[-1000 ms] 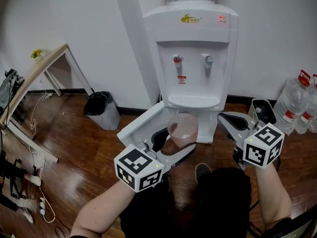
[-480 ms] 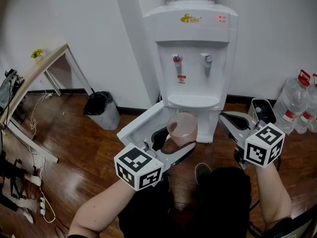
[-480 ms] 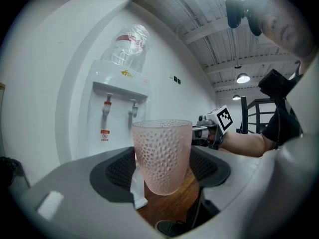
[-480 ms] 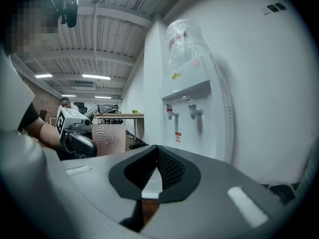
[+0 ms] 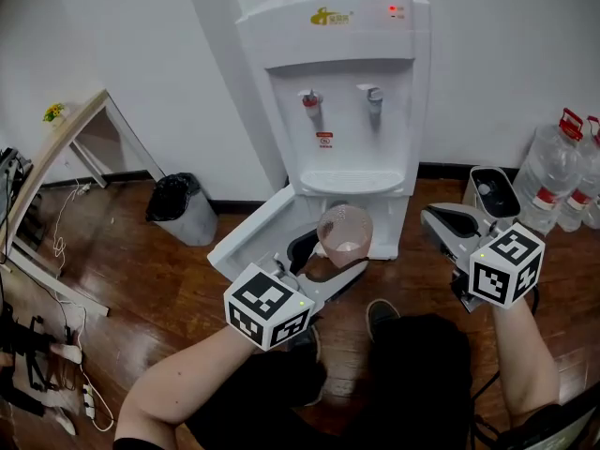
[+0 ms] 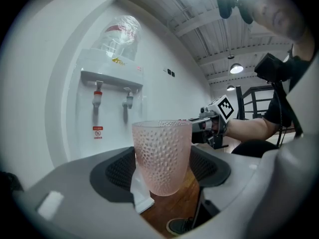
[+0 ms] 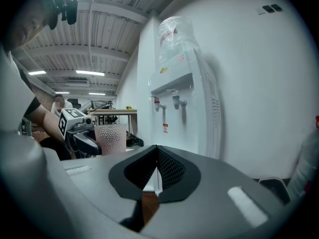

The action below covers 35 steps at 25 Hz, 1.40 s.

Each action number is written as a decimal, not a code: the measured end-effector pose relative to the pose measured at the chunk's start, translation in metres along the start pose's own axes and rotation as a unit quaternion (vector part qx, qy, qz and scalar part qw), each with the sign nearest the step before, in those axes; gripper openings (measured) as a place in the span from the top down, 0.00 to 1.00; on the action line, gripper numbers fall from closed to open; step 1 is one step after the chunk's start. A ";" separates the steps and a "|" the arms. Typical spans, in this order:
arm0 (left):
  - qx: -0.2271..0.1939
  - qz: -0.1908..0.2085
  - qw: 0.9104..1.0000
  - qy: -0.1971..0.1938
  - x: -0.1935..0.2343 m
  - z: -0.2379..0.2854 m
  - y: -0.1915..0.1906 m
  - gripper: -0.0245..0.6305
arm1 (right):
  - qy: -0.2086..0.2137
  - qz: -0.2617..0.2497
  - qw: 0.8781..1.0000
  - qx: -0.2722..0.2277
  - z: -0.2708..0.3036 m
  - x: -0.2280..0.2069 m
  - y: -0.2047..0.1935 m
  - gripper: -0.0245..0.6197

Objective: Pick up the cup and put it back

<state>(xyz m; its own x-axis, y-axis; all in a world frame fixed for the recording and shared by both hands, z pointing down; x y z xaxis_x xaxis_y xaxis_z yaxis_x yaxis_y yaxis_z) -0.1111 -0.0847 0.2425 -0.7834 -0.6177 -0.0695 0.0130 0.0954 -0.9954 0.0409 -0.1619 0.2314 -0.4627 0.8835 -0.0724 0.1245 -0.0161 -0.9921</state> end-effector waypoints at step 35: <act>0.077 -0.049 0.991 0.097 0.112 0.128 -0.311 0.44 | -0.045 0.037 0.996 0.060 -0.003 -0.100 -0.187 0.96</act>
<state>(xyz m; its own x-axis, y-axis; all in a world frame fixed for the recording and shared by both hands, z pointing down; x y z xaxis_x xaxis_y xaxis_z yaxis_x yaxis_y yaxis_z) -0.1230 -0.2836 0.5355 -0.8899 -0.4552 0.0280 0.0136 -0.0877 -0.9961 0.0663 -0.2458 0.4240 -0.5340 0.8321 -0.1498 0.0584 -0.1404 -0.9884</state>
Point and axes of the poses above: the fingertips, and each gripper's own axes: z forward along the fingers, x to its left, y out of its top, the point moved 4 cm from there along -z, backward along the fingers, and after that the axes turned 14 degrees about -x, right-handed, at the moved point
